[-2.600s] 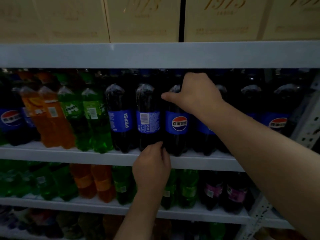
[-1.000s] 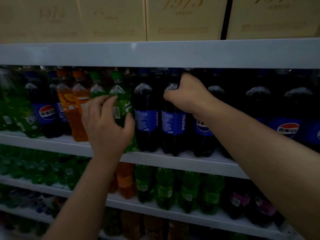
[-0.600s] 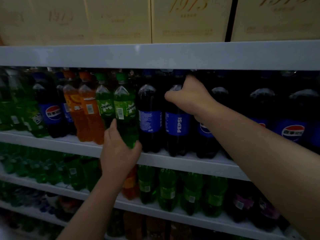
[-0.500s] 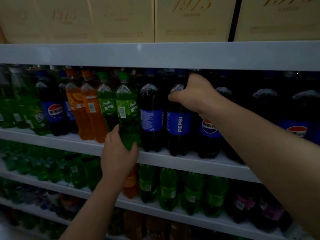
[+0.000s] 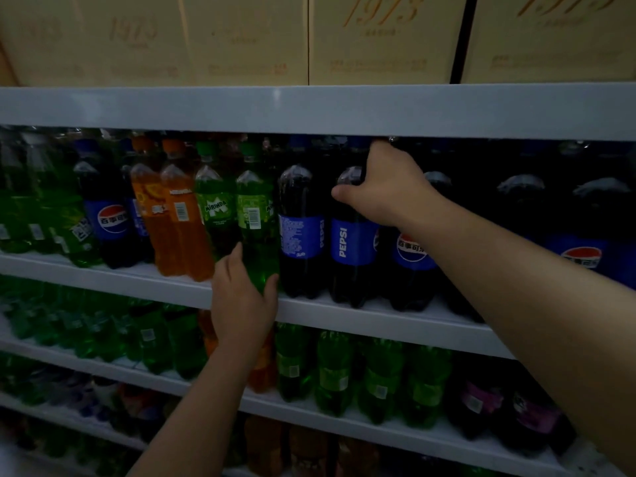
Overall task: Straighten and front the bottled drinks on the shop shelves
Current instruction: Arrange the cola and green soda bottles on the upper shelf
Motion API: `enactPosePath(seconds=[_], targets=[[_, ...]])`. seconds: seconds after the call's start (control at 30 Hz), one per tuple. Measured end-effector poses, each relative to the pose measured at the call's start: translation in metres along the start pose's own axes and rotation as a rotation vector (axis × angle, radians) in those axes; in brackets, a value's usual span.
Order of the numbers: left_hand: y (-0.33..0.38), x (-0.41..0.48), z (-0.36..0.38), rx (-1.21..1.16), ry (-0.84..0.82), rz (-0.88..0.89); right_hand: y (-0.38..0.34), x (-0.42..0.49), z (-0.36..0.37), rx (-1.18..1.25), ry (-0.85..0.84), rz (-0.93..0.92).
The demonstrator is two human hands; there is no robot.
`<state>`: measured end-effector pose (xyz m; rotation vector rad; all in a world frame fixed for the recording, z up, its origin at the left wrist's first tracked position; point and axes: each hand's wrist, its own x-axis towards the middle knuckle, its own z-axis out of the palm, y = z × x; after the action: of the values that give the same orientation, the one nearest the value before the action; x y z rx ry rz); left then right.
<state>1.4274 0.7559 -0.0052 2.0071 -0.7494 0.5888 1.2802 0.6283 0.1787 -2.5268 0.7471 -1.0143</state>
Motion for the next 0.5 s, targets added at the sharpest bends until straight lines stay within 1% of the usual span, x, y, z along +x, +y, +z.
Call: enactPosePath(seconds=[0.07,0.17,0.2,0.27,0.3,0.37,0.43,0.47,0.5], targets=[[-0.001,-0.001,0.0,-0.004,-0.014,0.014,-0.002,-0.005,0.001,-0.098,0.078,-0.031],[0.003,-0.005,-0.002,0.015,-0.017,0.013,-0.01,-0.009,0.008,-0.335,0.195,-0.026],[0.005,-0.008,-0.003,0.028,0.003,0.038,-0.012,-0.01,0.01,-0.407,0.213,-0.019],[0.012,-0.012,-0.006,0.069,0.072,0.146,-0.013,-0.012,0.013,-0.487,0.226,-0.031],[0.016,-0.012,-0.009,0.08,0.109,0.209,-0.011,-0.012,0.012,-0.497,0.208,-0.051],[0.024,-0.004,-0.015,0.053,0.149,0.315,-0.006,-0.01,0.007,-0.423,0.094,-0.083],[0.036,0.011,-0.023,-0.032,0.126,0.323,-0.004,-0.006,-0.004,-0.311,-0.048,-0.059],[0.042,0.021,-0.028,-0.071,0.104,0.299,-0.005,-0.005,-0.009,-0.294,-0.084,-0.043],[0.049,0.031,-0.033,-0.092,0.084,0.283,-0.006,-0.004,-0.013,-0.297,-0.085,-0.034]])
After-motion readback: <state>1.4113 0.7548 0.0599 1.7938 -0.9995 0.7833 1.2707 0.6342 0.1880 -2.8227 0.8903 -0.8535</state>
